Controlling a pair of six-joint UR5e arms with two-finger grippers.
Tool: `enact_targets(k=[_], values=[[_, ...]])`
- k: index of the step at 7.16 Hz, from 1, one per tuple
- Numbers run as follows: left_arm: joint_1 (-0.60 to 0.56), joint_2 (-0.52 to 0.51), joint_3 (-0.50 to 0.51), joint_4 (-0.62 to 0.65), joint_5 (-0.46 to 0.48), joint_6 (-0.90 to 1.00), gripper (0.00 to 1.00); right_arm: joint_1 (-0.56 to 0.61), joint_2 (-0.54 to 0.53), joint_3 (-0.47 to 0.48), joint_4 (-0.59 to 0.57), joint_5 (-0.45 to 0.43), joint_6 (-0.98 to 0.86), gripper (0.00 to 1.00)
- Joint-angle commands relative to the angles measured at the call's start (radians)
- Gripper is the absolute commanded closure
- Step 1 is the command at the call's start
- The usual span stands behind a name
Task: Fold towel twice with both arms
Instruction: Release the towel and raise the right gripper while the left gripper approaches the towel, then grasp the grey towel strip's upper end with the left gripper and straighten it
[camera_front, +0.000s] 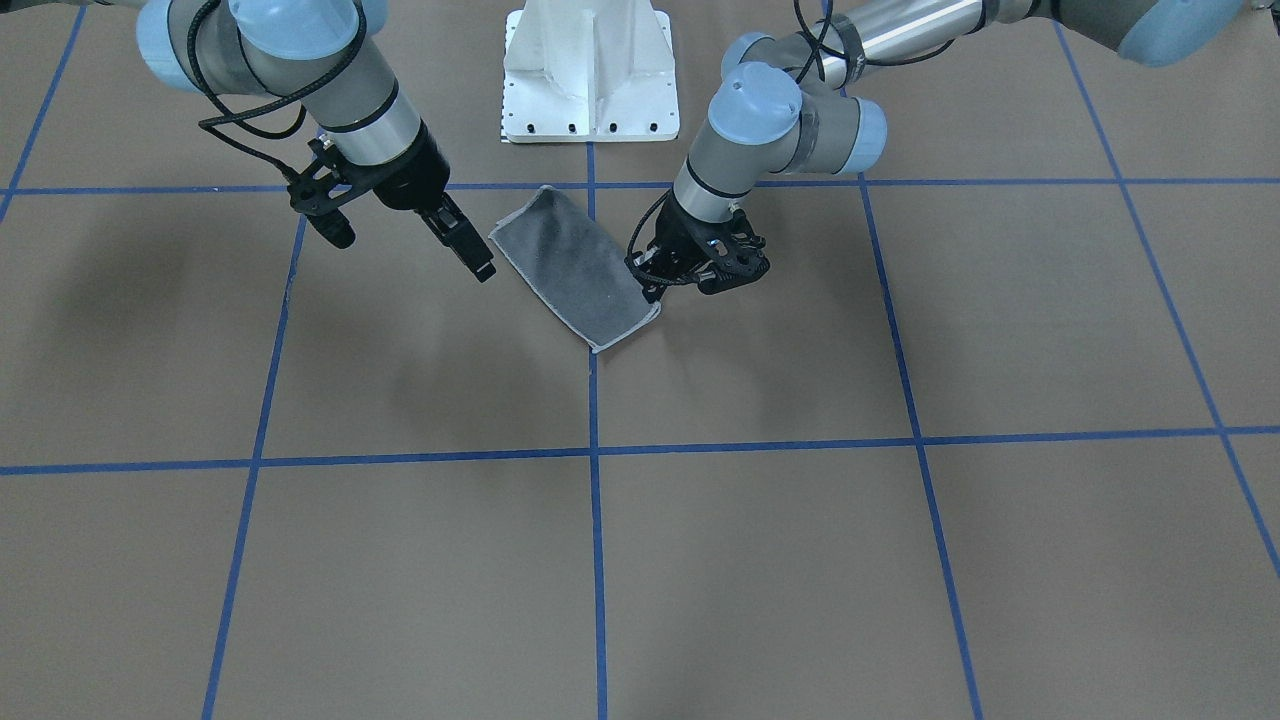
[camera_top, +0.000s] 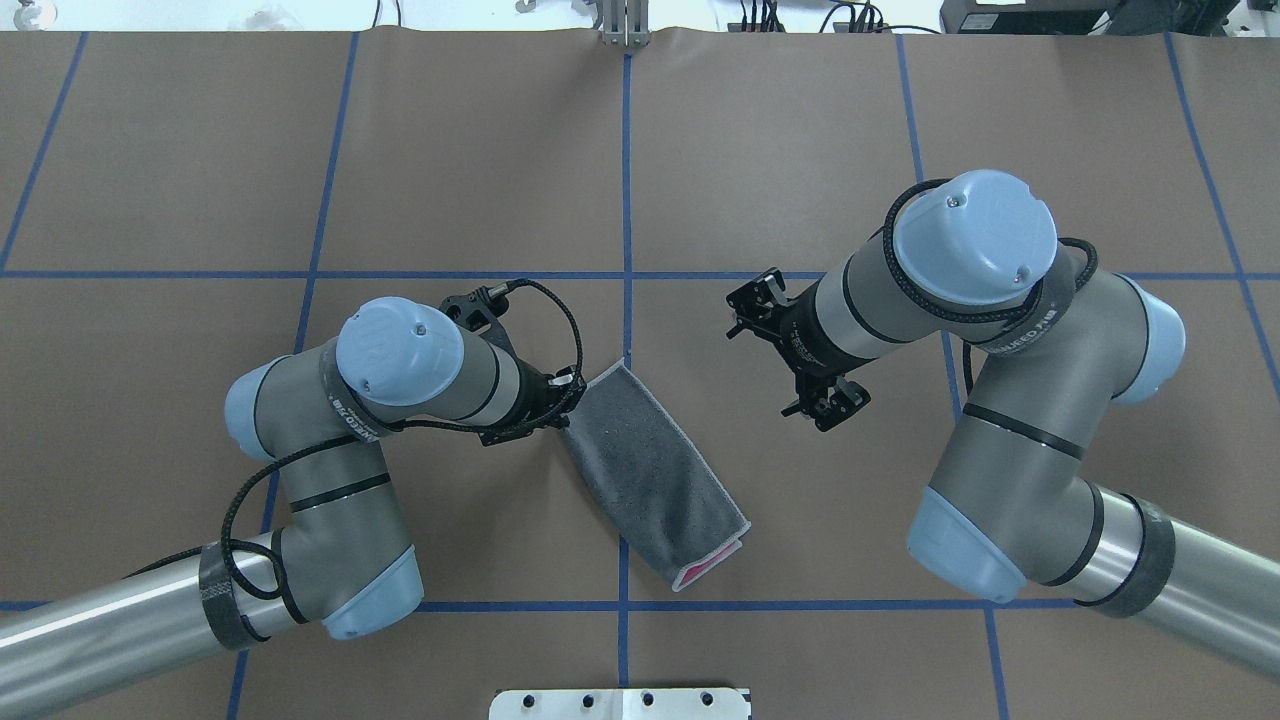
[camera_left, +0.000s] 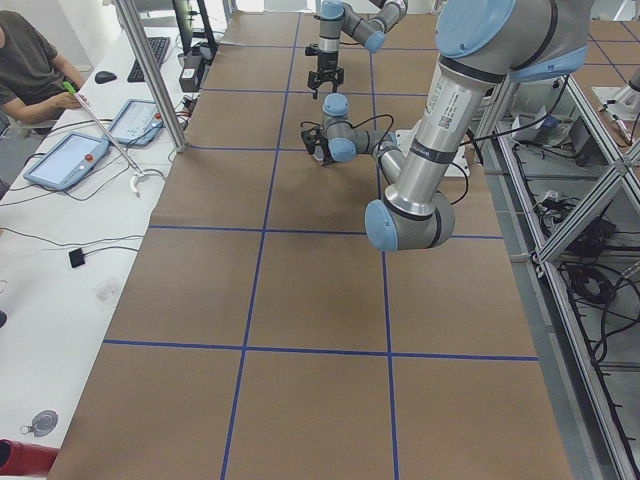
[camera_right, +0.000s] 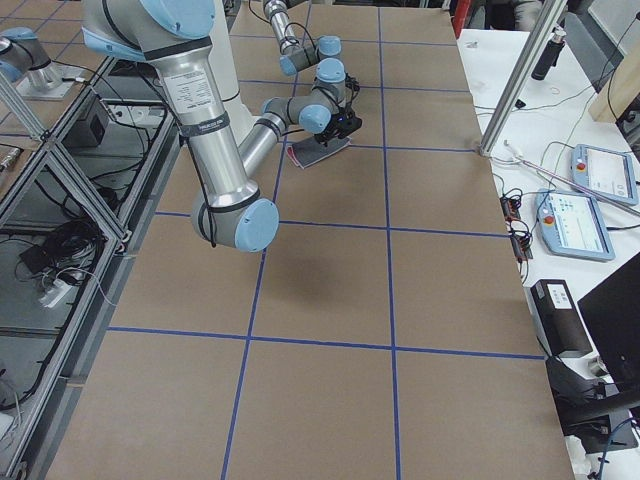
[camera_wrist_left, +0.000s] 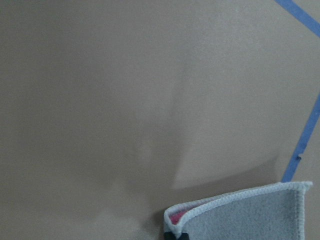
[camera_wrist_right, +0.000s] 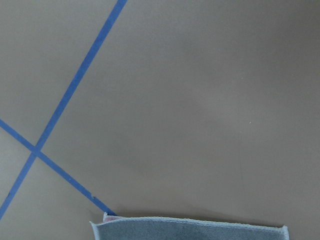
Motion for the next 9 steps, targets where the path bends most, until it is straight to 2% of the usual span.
enact_targets(k=[1,2,5,6,7,8,9], values=[[-0.059,-0.037,0.007,-0.008,-0.002,0.054,1.00,0.017,-0.001,-0.002,-0.001,0.002,-0.002,0.00],[-0.085,-0.059,0.041,-0.023,-0.002,0.087,1.00,0.022,-0.001,-0.003,-0.001,0.002,-0.008,0.00],[-0.126,-0.207,0.281,-0.149,0.000,0.089,1.00,0.037,-0.001,-0.017,-0.002,0.002,-0.040,0.00],[-0.137,-0.224,0.306,-0.154,0.000,0.089,1.00,0.040,-0.001,-0.018,-0.002,0.002,-0.044,0.00],[-0.151,-0.226,0.310,-0.154,-0.002,0.090,0.48,0.041,-0.001,-0.018,-0.002,0.002,-0.044,0.00],[-0.178,-0.227,0.298,-0.152,-0.015,0.101,0.19,0.041,-0.001,-0.020,-0.002,0.001,-0.044,0.00],[-0.185,-0.226,0.287,-0.144,-0.073,0.101,0.19,0.041,-0.001,-0.028,-0.002,0.001,-0.044,0.00]])
